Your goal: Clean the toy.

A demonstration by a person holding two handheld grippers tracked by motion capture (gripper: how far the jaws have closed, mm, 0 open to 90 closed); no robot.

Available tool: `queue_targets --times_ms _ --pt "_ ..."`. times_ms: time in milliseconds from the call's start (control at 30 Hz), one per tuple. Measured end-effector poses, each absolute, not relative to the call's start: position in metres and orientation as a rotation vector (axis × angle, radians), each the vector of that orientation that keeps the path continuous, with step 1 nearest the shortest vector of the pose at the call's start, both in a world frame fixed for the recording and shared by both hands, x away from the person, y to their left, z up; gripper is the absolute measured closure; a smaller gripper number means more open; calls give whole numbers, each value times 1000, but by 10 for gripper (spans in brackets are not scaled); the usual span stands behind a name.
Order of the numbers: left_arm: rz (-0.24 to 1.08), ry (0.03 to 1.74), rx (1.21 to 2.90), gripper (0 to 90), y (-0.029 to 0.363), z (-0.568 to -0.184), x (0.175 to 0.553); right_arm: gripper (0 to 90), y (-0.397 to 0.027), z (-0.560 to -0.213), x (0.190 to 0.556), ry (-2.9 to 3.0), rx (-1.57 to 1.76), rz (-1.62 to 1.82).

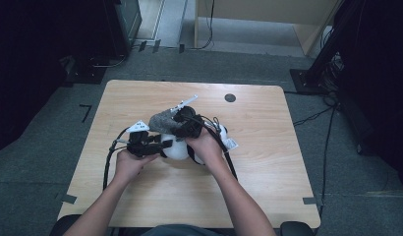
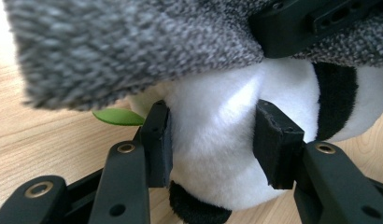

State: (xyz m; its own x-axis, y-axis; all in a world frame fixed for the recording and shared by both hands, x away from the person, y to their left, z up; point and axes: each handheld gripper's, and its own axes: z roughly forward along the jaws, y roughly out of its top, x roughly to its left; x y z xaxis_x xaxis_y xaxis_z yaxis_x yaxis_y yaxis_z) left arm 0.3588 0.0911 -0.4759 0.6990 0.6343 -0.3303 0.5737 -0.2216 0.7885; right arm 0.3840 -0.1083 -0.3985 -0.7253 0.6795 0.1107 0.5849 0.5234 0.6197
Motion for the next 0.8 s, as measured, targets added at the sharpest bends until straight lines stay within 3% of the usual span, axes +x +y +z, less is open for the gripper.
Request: queue_targets --times_ms 800 --pt "63 952 1895 543 88 -474 360 765 -207 -387 391 2462 1316 957"
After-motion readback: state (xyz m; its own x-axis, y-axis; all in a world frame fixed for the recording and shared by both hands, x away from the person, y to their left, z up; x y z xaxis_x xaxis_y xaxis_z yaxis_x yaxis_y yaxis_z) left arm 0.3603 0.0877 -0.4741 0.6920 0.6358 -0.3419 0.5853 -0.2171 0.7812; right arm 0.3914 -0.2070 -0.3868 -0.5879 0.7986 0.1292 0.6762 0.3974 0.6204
